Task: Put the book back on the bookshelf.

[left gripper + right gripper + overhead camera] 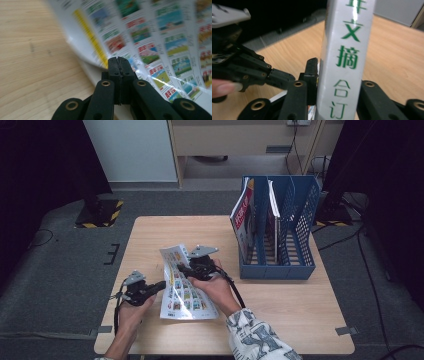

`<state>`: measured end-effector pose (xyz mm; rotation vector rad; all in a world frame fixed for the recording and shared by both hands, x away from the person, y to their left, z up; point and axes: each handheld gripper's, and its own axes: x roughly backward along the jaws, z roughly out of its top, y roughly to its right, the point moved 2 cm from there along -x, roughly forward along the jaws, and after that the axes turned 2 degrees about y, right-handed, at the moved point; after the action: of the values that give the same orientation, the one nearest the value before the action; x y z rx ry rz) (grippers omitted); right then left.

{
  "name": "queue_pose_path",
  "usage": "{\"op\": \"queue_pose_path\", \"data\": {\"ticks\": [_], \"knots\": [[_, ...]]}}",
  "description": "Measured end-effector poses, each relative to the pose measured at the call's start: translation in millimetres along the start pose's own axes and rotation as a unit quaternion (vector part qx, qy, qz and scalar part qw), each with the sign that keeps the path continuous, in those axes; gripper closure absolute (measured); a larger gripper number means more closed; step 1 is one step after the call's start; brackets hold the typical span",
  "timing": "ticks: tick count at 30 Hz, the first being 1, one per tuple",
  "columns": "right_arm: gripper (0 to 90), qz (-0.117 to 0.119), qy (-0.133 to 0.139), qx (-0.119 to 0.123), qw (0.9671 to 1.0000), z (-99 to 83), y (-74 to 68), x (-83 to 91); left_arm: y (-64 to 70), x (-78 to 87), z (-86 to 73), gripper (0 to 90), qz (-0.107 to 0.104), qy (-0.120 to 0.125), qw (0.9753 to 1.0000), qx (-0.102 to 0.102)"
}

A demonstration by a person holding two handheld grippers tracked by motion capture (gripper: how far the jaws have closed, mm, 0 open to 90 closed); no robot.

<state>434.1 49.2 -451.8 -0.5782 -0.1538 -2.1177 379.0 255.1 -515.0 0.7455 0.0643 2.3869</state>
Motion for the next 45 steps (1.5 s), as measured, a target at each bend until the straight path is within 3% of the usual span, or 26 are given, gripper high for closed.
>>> {"op": "queue_pose_path", "data": {"ticks": [2, 4, 7, 9, 11, 15, 17, 22, 26, 28, 32, 37, 39, 44, 45], "knots": [[73.3, -0.017, -0.014, 0.015, 0.9996, -3.1, -2.8, -7.4, 1.5, 0.5, 3.5, 89.9, -0.004, 0.009, 0.9997, 0.023], [73.6, -0.033, -0.018, 0.012, 0.9992, -4.1, 0.0, -11.7, -2.4, 1.2, 3.4, 89.6, -0.008, 0.005, 0.9993, 0.036], [73.4, -0.039, -0.015, 0.01, 0.9991, -3.5, 1.2, -11.4, -9.7, -1.2, -4.8, 82.6, 0.012, -0.016, 0.9987, 0.048], [73.4, -0.038, -0.012, 0.012, 0.9991, -3.0, 0.3, -10.6, -12.2, -3.1, -7.0, 71.0, 0.032, -0.028, 0.9975, 0.056], [73.3, -0.037, -0.009, 0.009, 0.9992, -2.2, 0.7, -9.5, -11.0, -4.9, -8.1, 61.5, 0.04, -0.035, 0.9975, 0.045], [73.2, -0.037, -0.003, 0.014, 0.9992, -2.0, -0.3, -8.3, -8.5, -9.2, -9.4, 41.7, 0.042, -0.028, 0.9979, 0.041], [73.2, -0.039, -0.001, 0.015, 0.9991, -1.7, -0.8, -7.5, -10.0, -13.0, -12.5, 26.8, 0.051, -0.047, 0.9966, 0.045], [73.2, -0.041, 0.015, 0.017, 0.9989, 1.1, -0.6, -3.7, -15.7, -14.6, -16.4, 18.7, 0.033, -0.045, 0.9961, 0.069], [73.3, -0.04, 0.033, 0.02, 0.9984, 5.4, -0.6, 0.1, -14.3, -18.4, -17.7, 14.5, 0.007, -0.046, 0.9965, 0.069], [73.3, -0.038, 0.046, 0.022, 0.998, 8.4, -0.6, 2.5, -12.7, -20.5, -18.3, 13.8, -0.008, -0.048, 0.9968, 0.063], [73.4, -0.037, 0.066, 0.027, 0.9968, 14.7, -0.8, 6.7, -11.5, -23.7, -19.8, 13.7, -0.031, -0.049, 0.9957, 0.073], [73.4, -0.035, 0.075, 0.031, 0.9961, 18.4, -2.2, 8.5, -13.6, -22.8, -20.1, 31.2, -0.063, -0.05, 0.9922, 0.095], [73.5, -0.034, 0.074, 0.031, 0.9962, 18.2, -2.7, 8.4, -13.8, -21.9, -19.7, 36.3, -0.065, -0.052, 0.9921, 0.094], [73.5, -0.031, 0.077, 0.034, 0.996, 17.7, -3.1, 8.5, -23.4, -14.8, -18.2, 53.4, -0.082, -0.044, 0.9876, 0.126], [73.5, -0.031, 0.079, 0.035, 0.9958, 18.0, -3.3, 9.0, -23.9, -14.2, -17.7, 56.6, -0.083, -0.044, 0.9876, 0.126]]}}
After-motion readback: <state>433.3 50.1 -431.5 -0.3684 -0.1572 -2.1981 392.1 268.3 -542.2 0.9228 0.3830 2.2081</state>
